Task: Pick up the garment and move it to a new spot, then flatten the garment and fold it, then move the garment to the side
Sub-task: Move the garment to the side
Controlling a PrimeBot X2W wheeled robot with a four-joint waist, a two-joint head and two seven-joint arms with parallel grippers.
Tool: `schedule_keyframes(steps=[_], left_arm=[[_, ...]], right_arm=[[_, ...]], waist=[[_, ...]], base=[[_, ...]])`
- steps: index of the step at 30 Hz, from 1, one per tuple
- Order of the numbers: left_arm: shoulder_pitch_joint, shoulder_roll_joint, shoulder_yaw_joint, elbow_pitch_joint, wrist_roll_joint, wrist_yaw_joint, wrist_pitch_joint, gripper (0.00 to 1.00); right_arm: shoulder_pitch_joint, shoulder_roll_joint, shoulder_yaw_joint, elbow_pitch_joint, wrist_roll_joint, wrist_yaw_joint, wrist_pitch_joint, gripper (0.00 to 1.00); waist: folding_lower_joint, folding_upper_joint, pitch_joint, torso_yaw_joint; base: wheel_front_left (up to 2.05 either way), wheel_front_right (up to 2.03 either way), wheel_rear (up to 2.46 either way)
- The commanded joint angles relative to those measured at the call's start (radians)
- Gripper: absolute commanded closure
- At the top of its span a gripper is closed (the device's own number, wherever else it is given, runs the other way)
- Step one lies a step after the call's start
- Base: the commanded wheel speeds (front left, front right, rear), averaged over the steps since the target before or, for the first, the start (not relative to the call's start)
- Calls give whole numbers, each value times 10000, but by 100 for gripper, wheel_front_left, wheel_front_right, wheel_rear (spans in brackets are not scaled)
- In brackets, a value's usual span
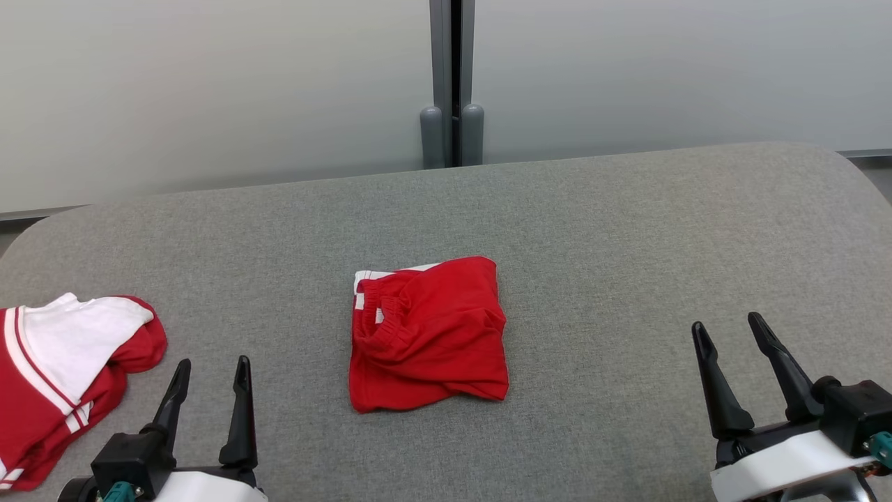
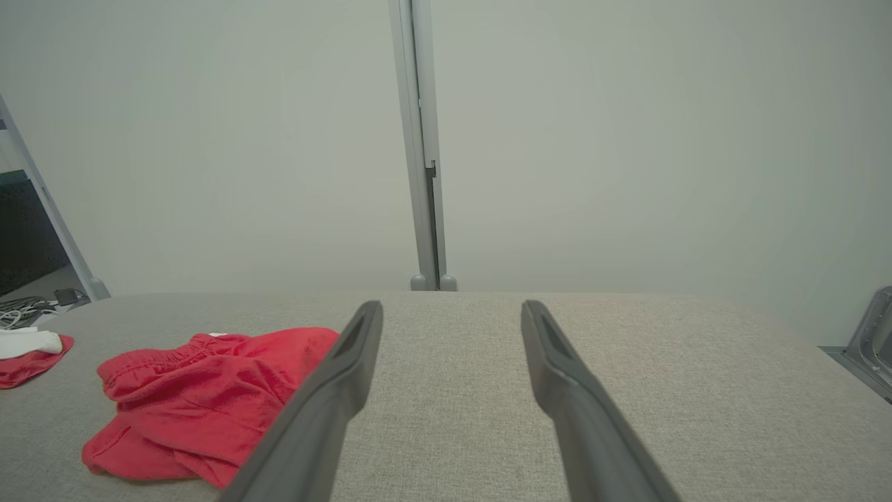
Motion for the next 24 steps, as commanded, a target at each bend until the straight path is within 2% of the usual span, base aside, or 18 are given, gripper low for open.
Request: schedule_keyframes(steps=[1,15,24], left_arm=[[119,60,-25,-97,14,81,49,0],[-28,72,-196,-437,88,260,248,0],[-790,-62,-449,-640,116,173,30,0]], right_arm=[[65,13,-11,-80,13,0,0,0],[-149,12,-46,-5,43,0,-54,0],[-1069,-62,386,603,400,0,74,0]], waist=[[0,0,5,-5],[0,0,220,66],[0,0,1105,762]], base=[[0,0,0],[0,0,0],[0,0,0]])
